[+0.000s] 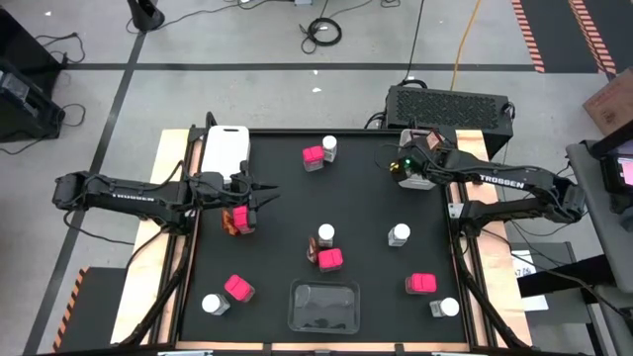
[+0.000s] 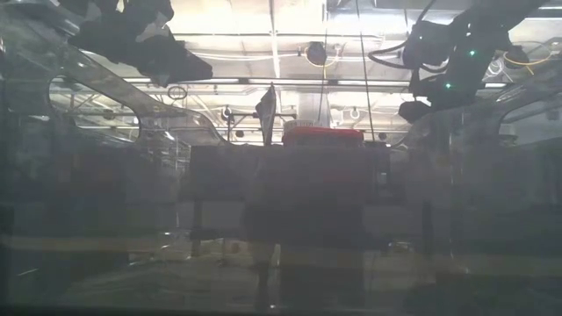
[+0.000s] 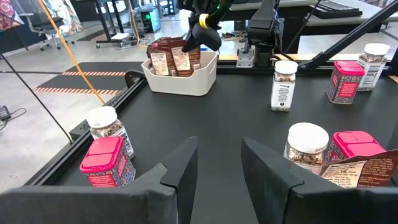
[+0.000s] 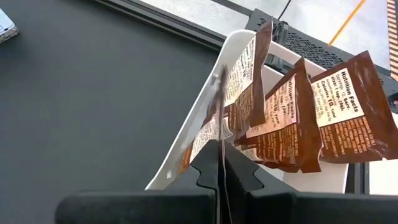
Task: Sort spices by type
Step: Put the brown seasoning pack into the right white bin
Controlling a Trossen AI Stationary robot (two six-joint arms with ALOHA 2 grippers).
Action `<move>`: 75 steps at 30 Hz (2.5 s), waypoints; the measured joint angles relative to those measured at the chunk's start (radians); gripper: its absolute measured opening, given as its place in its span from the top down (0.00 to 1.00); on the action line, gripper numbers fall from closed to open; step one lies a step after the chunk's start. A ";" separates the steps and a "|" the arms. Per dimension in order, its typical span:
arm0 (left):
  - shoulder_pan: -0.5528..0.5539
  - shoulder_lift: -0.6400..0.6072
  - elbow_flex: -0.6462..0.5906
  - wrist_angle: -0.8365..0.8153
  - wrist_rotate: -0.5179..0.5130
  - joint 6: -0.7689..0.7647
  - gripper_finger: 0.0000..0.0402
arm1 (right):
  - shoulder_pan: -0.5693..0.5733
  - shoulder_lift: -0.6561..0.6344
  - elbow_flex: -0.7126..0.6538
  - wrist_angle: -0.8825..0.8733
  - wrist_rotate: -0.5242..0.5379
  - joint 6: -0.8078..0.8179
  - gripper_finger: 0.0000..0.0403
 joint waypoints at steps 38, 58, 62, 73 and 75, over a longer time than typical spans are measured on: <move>0.000 0.000 0.000 -0.008 0.000 0.000 0.68 | 0.000 0.100 0.081 0.007 -0.108 -0.066 0.65; 0.000 0.000 0.000 -0.011 0.000 -0.002 0.68 | 0.071 0.100 0.400 0.062 -0.283 -0.269 0.63; 0.000 0.000 0.000 -0.019 0.000 -0.037 0.68 | 0.077 0.122 0.402 0.177 -0.393 -0.314 0.63; 0.000 -0.089 0.044 -0.255 -0.001 -0.171 0.68 | 0.170 0.277 0.401 0.447 -0.656 -0.468 0.63; 0.000 -0.114 0.045 -0.287 -0.001 -0.202 0.68 | 0.193 0.295 0.412 0.453 -0.675 -0.456 0.63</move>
